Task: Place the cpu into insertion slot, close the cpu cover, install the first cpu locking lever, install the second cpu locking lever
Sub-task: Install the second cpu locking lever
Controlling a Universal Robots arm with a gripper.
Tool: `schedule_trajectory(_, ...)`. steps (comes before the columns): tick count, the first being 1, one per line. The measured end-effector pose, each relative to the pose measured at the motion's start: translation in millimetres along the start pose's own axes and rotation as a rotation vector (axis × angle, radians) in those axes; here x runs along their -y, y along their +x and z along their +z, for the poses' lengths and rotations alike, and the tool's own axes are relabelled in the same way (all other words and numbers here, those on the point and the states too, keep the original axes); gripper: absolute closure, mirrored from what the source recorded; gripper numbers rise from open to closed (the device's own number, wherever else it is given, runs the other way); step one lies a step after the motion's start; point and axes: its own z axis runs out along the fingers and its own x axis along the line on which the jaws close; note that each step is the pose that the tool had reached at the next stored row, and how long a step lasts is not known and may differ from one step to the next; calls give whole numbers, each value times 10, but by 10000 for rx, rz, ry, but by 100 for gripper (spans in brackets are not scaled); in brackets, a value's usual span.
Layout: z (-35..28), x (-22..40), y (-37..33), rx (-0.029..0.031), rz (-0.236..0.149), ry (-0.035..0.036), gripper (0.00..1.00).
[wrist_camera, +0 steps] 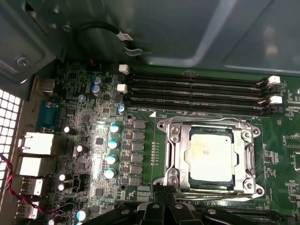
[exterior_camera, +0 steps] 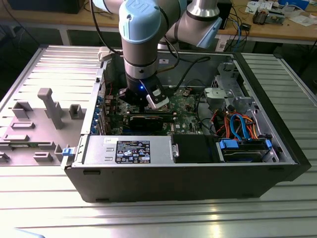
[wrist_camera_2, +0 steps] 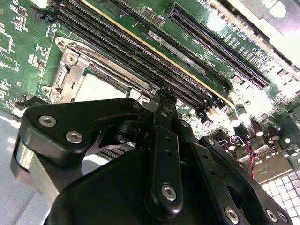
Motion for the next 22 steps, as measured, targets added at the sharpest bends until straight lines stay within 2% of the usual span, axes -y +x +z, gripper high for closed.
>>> schedule_trajectory(5, 36, 7, 7, 6, 1, -127, 89)
schedule_trajectory(7, 59, 10, 14, 16, 4, -212, 89)
schedule_trajectory(10, 76, 14, 21, 19, 6, -267, 89)
schedule_trajectory(13, 76, 14, 25, 16, 5, -239, 89)
schedule_trajectory(14, 69, 13, 24, 14, 5, -211, 89)
schedule_trajectory(17, 30, 4, 22, 15, 4, -204, 89)
schedule_trajectory(22, -108, -23, 18, 15, 4, -204, 89)
